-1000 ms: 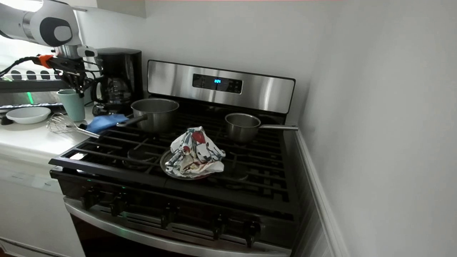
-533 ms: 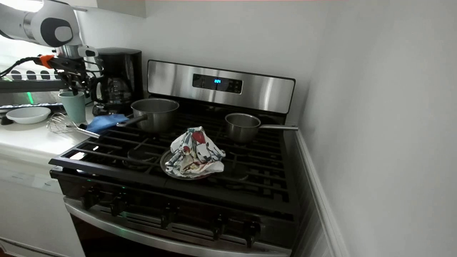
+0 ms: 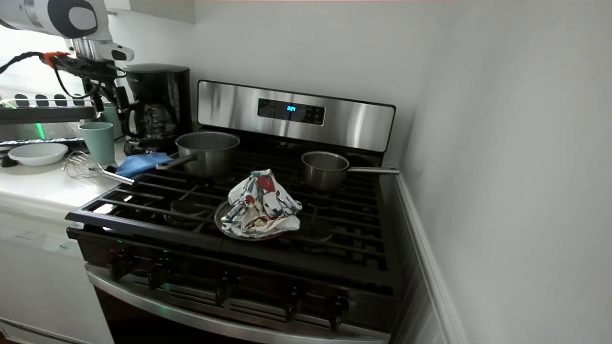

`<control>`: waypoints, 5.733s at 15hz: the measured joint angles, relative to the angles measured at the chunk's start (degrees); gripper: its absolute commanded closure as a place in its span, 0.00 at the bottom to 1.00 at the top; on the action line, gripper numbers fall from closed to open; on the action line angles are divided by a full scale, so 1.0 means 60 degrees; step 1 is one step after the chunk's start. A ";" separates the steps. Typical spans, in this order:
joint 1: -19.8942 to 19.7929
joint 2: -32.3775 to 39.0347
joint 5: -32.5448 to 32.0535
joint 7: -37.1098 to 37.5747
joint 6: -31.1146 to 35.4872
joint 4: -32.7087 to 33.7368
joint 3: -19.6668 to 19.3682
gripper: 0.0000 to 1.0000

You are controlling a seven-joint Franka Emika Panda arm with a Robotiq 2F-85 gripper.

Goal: Pour the water out of the blue cup into the larger pot then whisk it

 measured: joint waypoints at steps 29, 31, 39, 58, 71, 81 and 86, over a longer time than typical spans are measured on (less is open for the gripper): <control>-0.1020 0.0059 0.0574 0.6742 -0.0799 -0.2634 -0.0749 0.03; -0.1021 0.0149 0.0694 0.7139 -0.0762 -0.2548 -0.0775 0.07; -0.1021 0.0388 0.0779 0.8316 -0.0747 -0.2388 -0.0791 0.25; -0.1013 0.0618 0.0989 0.9438 -0.0638 -0.2264 -0.0791 0.94; -0.1172 -0.0045 0.1081 0.8751 -0.0704 -0.2151 -0.0986 0.94; -0.1417 -0.1527 0.0070 0.8274 -0.2031 -0.2061 -0.1165 0.94; -0.1510 -0.1448 -0.0440 0.8615 -0.2024 -0.2007 -0.1199 0.94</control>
